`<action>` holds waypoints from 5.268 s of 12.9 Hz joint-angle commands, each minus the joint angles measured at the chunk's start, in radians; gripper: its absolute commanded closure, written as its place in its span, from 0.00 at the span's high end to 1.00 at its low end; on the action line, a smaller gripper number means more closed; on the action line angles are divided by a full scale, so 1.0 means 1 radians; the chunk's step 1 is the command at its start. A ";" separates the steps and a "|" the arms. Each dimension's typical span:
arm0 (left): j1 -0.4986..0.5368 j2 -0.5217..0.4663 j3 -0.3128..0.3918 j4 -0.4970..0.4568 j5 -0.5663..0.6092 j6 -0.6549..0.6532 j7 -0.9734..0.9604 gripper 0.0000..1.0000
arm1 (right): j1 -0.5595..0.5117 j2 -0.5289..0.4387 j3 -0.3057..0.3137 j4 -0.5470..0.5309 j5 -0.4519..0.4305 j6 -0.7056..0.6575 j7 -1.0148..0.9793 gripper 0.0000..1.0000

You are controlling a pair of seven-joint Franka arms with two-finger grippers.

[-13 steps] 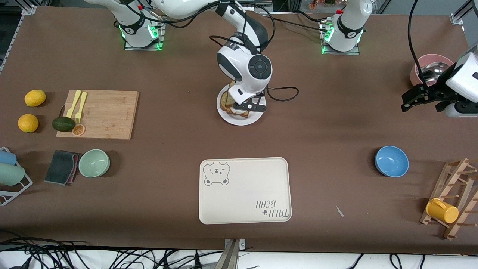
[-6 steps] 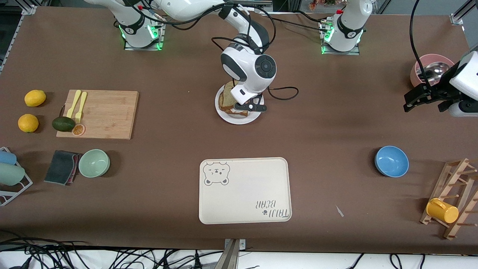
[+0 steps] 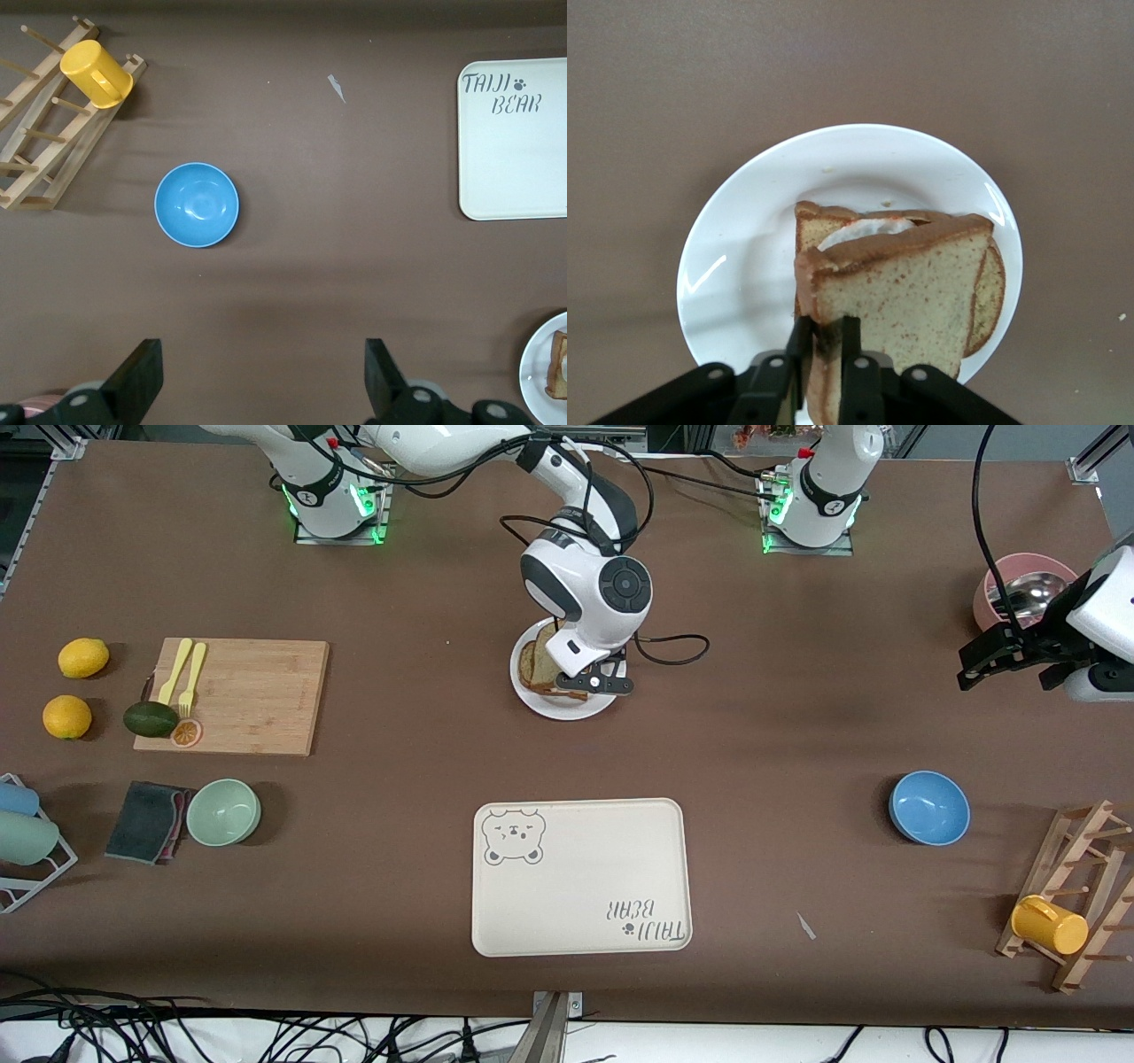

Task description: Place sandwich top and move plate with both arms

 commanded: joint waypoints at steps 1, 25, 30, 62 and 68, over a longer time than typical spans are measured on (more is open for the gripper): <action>0.004 0.006 -0.003 0.025 0.007 -0.021 0.009 1.00 | 0.000 0.005 0.002 0.032 0.010 -0.006 0.008 1.00; 0.053 0.013 0.000 0.019 -0.003 -0.040 -0.006 1.00 | -0.230 -0.506 -0.500 -0.208 0.176 -0.124 -0.553 1.00; 0.066 0.013 -0.007 0.009 -0.007 -0.045 -0.029 1.00 | -0.594 -0.571 -0.208 -0.220 0.179 -0.190 -0.649 1.00; -0.012 0.208 -0.243 -0.625 -0.895 0.723 0.211 1.00 | -0.953 -0.805 0.030 -0.369 -0.031 -0.207 -0.879 1.00; -0.014 0.229 -0.245 -0.731 -1.283 0.696 0.691 1.00 | -0.953 -0.817 0.030 -0.369 -0.033 -0.209 -0.877 1.00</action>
